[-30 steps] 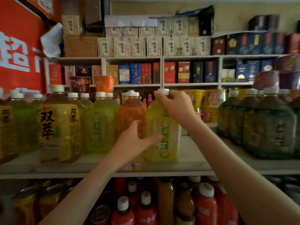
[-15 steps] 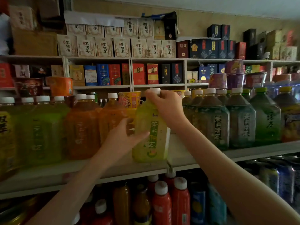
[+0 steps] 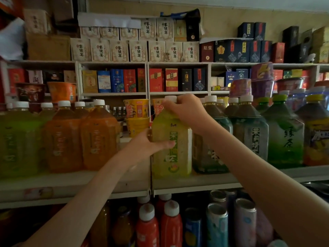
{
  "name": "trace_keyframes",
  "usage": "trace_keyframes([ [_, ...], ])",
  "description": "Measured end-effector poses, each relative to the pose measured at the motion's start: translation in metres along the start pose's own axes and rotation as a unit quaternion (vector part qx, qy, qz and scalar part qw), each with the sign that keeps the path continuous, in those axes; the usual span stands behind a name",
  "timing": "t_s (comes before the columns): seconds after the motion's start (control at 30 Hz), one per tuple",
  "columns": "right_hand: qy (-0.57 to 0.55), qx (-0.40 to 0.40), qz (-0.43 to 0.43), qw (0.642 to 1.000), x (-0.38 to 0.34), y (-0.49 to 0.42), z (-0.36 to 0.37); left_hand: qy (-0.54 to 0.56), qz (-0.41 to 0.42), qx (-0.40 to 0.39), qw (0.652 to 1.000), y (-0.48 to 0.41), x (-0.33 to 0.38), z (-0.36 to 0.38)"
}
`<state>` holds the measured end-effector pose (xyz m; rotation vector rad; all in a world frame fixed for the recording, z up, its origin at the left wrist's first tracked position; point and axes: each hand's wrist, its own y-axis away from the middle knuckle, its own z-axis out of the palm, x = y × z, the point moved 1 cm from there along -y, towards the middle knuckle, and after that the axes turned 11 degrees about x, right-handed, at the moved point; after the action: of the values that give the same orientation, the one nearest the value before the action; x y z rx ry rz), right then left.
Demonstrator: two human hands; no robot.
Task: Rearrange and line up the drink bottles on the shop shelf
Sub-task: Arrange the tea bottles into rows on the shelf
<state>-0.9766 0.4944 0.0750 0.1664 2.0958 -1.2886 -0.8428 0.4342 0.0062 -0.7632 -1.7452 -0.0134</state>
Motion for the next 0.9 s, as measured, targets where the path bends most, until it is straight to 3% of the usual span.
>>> trace_keyframes([
  [0.3,0.080,-0.080,-0.023,0.993,-0.007,-0.006,-0.015,-0.015,-0.007,-0.002,1.000,-0.001,-0.003,0.008],
  [0.37,0.087,-0.050,-0.038,0.994,-0.014,-0.001,-0.012,-0.056,-0.004,-0.004,0.998,0.003,-0.003,0.005],
  [0.43,0.096,0.010,-0.108,0.989,-0.026,0.008,-0.004,-0.102,0.014,0.015,0.995,0.009,-0.002,-0.006],
  [0.5,0.077,0.042,-0.190,0.978,-0.044,0.016,0.005,-0.152,0.060,0.066,0.984,0.014,-0.002,-0.023],
  [0.6,0.048,0.005,-0.240,0.970,-0.068,0.021,0.028,-0.214,0.139,0.173,0.951,0.023,-0.004,-0.061],
  [0.77,0.011,-0.088,-0.195,0.977,-0.085,0.032,0.093,-0.245,0.146,0.335,0.898,0.039,-0.024,-0.138],
  [0.9,-0.010,-0.137,-0.172,0.976,-0.091,0.041,0.145,-0.274,0.107,0.385,0.875,0.050,-0.051,-0.198],
])
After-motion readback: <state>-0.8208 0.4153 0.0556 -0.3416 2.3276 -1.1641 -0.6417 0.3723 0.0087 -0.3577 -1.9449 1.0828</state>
